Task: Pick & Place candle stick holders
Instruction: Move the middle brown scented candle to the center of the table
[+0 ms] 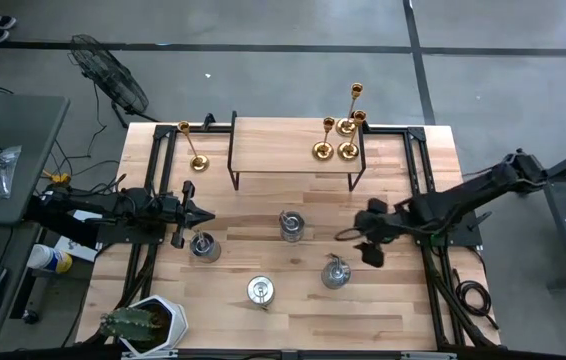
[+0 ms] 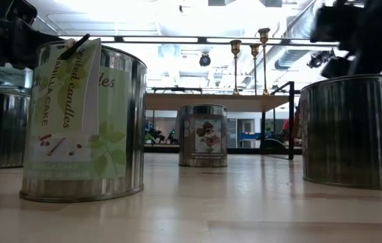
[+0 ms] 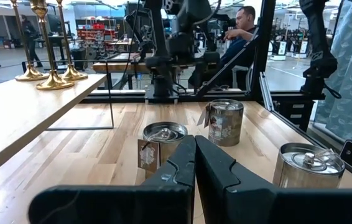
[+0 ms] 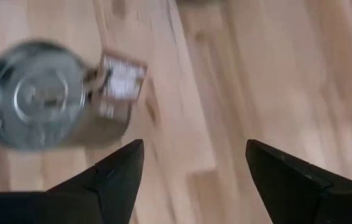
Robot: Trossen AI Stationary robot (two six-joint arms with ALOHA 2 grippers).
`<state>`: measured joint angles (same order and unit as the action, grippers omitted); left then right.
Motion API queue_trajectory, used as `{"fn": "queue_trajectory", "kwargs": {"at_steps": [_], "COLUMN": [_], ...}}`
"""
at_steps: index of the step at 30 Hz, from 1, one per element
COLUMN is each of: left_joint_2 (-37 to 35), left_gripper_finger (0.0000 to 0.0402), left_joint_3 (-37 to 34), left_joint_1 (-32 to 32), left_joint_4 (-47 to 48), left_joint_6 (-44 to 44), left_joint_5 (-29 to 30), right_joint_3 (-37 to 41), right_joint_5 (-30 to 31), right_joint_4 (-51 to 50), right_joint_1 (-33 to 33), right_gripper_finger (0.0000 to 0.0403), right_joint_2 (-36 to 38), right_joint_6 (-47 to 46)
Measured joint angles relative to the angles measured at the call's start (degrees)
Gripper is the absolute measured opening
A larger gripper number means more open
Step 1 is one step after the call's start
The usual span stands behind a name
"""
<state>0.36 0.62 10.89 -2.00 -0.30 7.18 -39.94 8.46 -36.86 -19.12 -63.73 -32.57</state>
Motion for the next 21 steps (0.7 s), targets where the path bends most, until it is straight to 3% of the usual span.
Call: {"fn": "queue_trajectory", "kwargs": {"at_steps": [10,21], "left_joint_2": [0.0,0.0], "left_gripper_finger": [0.0000,0.0000], "left_joint_3": [0.0,0.0], "left_joint_1": [0.0,0.0], "left_joint_4": [0.0,0.0], "left_joint_6": [0.0,0.0], "left_joint_5": [0.0,-0.2], "right_joint_3": [9.2,11.1], "right_joint_5": [-7.4,-5.3], "right_joint_4": [-1.2,5.9], "right_joint_1": [-10.7,-18.4], "right_gripper_finger": [0.0275,0.0275], "right_joint_2": [4.9,4.5], "right_joint_6": [-8.1,-11.3]}}
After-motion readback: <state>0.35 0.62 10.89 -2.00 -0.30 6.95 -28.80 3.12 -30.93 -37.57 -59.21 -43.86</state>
